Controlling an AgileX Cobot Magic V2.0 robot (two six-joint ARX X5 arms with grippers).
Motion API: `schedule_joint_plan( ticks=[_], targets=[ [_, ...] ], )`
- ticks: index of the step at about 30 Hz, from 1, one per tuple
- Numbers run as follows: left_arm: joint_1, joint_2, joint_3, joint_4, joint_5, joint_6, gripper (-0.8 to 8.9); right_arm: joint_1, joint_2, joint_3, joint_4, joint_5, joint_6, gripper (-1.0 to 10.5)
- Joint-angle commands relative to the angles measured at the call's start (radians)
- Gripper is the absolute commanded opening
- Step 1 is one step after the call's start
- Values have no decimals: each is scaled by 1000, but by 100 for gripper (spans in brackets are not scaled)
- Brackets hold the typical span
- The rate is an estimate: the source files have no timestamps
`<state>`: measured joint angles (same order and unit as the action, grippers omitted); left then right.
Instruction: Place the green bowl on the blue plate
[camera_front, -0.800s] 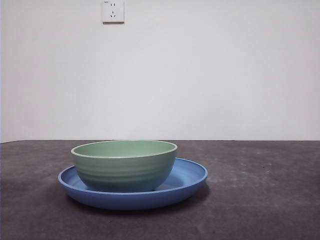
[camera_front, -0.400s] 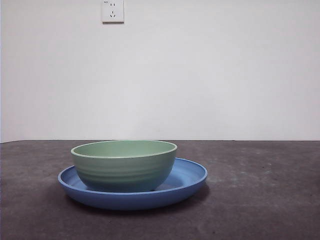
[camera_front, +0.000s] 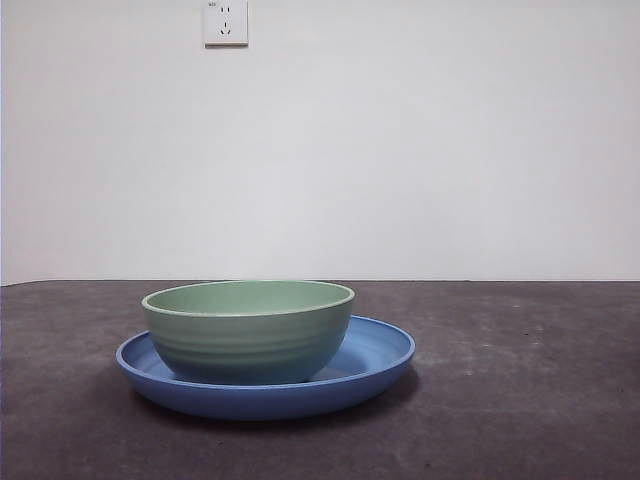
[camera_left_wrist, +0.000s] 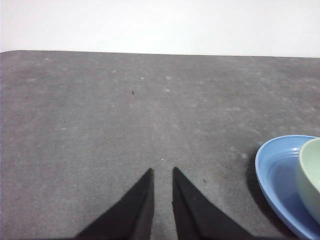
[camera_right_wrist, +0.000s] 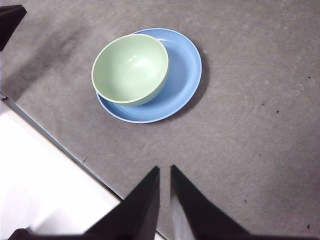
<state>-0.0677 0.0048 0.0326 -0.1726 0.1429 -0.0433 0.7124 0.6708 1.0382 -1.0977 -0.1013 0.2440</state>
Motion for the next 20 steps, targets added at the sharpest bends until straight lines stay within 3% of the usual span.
schedule_joint_plan(
  ticks=[1, 20],
  targets=[
    [1, -2, -21, -2, -1, -2, 59, 8, 5, 9, 9, 1, 6, 31],
    [1, -2, -21, -2, -1, -2, 59, -7, -3, 9, 8, 7, 6, 31]
  ],
)
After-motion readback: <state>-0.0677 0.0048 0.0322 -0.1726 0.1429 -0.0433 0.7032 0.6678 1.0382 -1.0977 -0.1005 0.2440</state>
